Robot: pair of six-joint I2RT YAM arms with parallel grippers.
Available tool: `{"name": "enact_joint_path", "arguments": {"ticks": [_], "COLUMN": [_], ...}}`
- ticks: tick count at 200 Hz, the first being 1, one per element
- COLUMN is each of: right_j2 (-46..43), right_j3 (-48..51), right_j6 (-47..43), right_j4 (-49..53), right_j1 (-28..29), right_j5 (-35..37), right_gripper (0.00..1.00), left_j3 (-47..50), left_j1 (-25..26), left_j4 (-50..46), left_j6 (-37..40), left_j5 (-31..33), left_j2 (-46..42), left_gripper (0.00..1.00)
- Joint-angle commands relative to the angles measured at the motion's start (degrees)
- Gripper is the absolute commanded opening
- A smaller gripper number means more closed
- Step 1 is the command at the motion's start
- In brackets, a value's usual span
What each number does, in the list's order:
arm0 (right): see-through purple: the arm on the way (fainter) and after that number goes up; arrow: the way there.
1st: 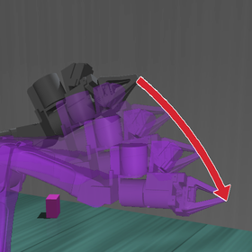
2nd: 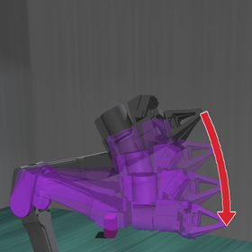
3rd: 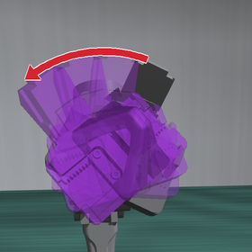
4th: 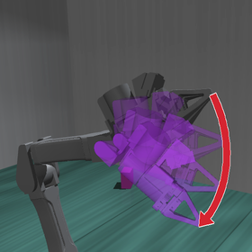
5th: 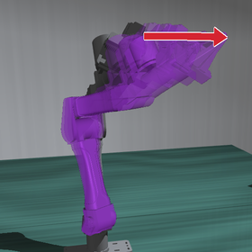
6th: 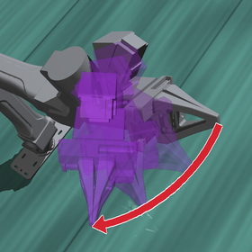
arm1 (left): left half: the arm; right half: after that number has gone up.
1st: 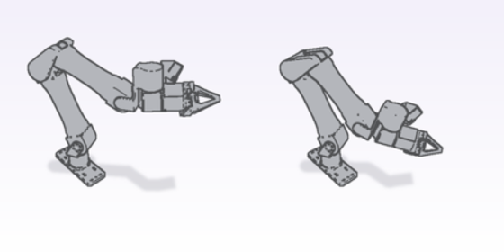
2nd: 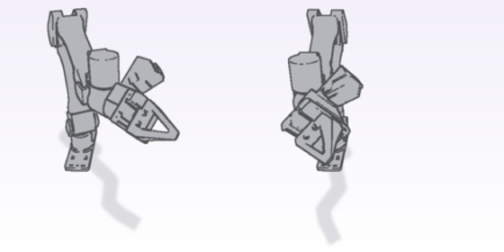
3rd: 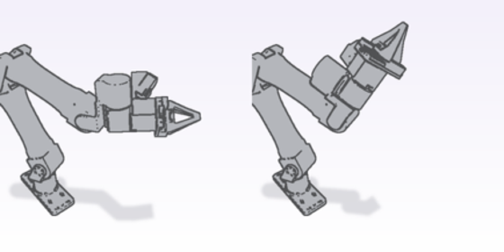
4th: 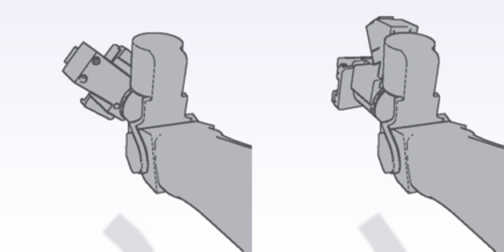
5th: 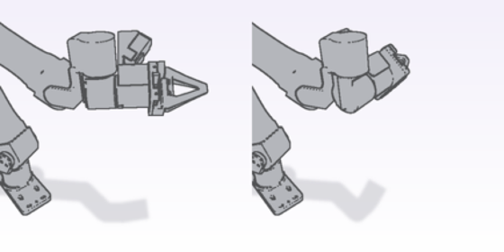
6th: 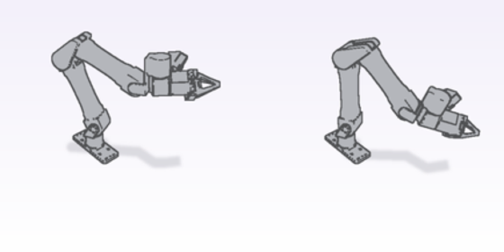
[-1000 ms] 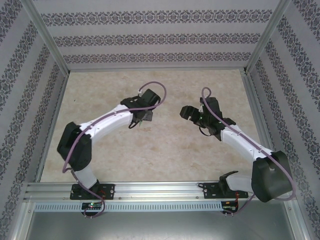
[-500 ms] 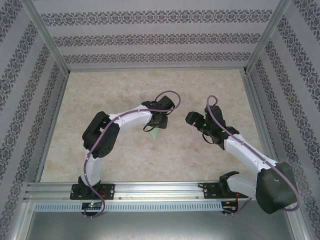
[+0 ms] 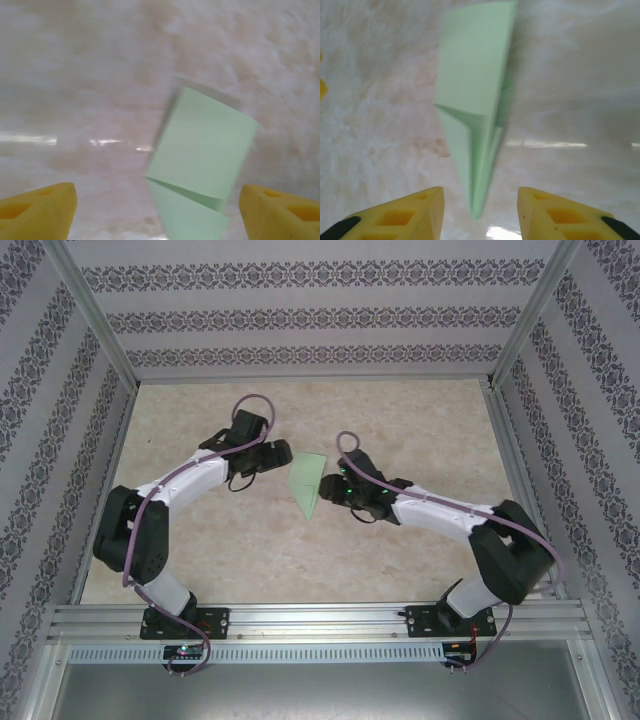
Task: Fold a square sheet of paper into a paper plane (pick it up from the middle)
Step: Turn over the paper at the center of the table, then rotate the paper at the center of the table.
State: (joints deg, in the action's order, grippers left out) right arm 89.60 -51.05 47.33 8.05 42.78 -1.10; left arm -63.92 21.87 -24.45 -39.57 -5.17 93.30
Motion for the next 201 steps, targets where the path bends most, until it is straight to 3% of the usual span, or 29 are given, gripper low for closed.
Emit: {"name": "enact_joint_path", "arguments": {"ticks": [1,58,108,134,174,201], "right_j2": [5.7,19.0,25.4,25.9,21.4,15.2], "right_j3": [-6.4,-17.7,-22.9,-21.4,-14.9,-14.3], "right_j6": [1.5,-0.2,-9.9,-17.8,-37.6,-41.9], "right_j4": [-1.6,6.1,15.3,19.8,28.8,29.4], "right_j1": [3.8,4.6,2.3,0.8,-3.9,-5.6], "right_j5": [0.2,-2.6,-7.4,-10.5,-13.7,-13.0], "right_gripper": [0.39,0.35,0.36,0.37,0.38,0.41], "left_j3": [4.6,9.2,9.0,8.0,8.0,9.2], "left_j1": [-3.2,-7.0,-7.4,-7.4,-7.4,-7.4], "left_j4": [3.4,4.1,5.3,4.4,4.2,6.2], "left_j6": [-2.1,-1.6,-0.5,0.3,1.7,1.8], "left_j5": [-1.3,-2.0,-4.3,-5.0,-6.8,-9.3], "left_j2": [-3.0,-6.3,-5.6,-4.5,-4.6,-5.5], "left_gripper": [0.88,0.91,0.92,0.92,0.92,0.93]}}
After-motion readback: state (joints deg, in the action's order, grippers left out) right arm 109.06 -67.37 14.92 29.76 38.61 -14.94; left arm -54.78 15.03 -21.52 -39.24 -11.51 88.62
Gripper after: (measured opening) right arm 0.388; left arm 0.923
